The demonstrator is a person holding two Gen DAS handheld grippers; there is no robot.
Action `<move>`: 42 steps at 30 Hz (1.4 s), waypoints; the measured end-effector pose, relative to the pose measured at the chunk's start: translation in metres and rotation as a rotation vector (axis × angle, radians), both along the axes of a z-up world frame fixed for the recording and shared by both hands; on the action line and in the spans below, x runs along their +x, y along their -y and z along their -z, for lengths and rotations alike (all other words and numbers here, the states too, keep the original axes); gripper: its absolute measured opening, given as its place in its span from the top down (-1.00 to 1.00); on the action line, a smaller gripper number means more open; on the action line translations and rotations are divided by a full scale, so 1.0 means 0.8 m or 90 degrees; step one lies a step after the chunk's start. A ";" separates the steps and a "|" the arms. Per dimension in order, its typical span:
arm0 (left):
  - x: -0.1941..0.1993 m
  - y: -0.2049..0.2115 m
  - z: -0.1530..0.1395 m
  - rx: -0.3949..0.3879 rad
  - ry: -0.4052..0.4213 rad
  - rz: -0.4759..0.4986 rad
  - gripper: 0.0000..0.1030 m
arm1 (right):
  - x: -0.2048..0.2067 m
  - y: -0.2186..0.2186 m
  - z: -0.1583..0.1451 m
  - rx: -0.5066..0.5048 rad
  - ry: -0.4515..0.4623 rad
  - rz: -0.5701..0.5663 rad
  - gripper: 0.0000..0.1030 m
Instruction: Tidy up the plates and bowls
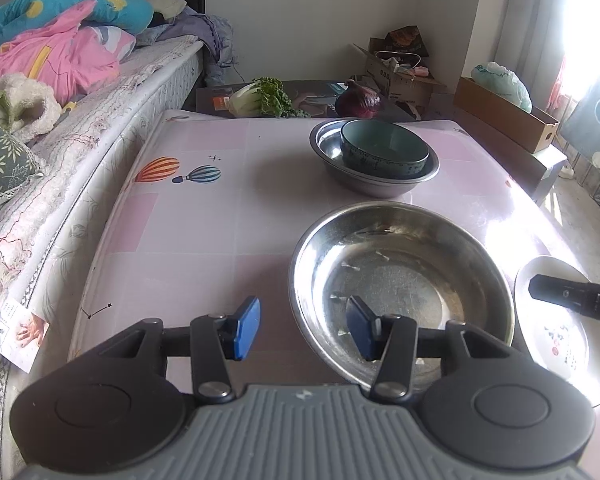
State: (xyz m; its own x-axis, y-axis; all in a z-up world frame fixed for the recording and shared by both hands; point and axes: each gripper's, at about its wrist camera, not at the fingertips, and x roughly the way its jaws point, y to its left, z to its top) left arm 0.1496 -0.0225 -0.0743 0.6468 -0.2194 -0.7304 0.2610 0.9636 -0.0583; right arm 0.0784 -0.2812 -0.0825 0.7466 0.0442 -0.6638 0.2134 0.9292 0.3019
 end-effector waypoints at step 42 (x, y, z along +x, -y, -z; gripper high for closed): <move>-0.130 0.124 0.035 -0.058 -0.014 0.146 -0.37 | -0.139 0.203 0.024 0.105 0.019 0.108 0.00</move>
